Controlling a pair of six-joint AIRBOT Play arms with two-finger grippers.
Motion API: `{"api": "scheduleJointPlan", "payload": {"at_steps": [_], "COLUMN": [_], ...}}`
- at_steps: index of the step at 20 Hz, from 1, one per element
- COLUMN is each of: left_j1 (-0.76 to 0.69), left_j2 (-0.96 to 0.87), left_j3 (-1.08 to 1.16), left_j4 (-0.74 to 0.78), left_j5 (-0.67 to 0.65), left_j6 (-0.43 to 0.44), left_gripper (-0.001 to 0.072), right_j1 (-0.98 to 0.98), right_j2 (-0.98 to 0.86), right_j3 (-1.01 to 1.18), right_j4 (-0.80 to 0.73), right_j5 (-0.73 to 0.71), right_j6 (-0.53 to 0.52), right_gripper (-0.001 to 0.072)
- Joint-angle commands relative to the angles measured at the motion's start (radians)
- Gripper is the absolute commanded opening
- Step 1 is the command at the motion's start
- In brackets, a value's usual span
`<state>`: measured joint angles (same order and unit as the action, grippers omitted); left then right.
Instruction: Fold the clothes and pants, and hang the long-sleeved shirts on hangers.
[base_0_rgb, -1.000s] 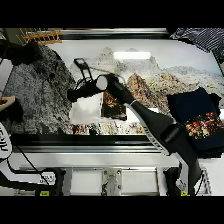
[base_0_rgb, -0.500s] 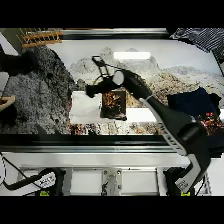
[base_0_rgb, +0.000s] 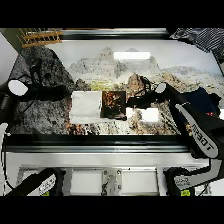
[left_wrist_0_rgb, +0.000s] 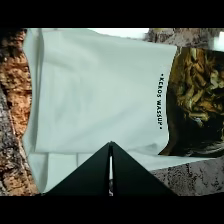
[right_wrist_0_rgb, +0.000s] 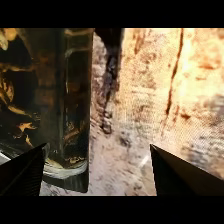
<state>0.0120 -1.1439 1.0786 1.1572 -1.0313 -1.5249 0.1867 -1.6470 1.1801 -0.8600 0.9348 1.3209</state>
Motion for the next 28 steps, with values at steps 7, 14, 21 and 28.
{"api": "scheduleJointPlan", "payload": {"at_steps": [7,14,21,28], "left_j1": [-0.060,-0.060,-0.060,-0.060], "left_j2": [-0.005,-0.005,-0.005,-0.005], "left_j3": [-0.034,-0.034,-0.034,-0.034], "left_j4": [-0.006,-0.006,-0.006,-0.006], "left_j5": [0.031,0.028,0.031,0.031], "left_j6": [0.002,0.002,0.002,0.003], "left_gripper": [0.0008,0.0008,0.0008,0.0008], "right_j1": [0.100,0.053,-0.410,-0.812], "right_j2": [-0.165,-0.021,0.445,0.752], "right_j3": [-0.047,0.004,0.110,0.109], "right_j4": [0.597,0.386,-0.293,-0.414], "right_j5": [-0.122,-0.091,0.158,0.293], "right_j6": [-0.286,-0.225,0.173,0.253], "right_gripper": [0.0558,0.0006,0.0007,0.0007]}}
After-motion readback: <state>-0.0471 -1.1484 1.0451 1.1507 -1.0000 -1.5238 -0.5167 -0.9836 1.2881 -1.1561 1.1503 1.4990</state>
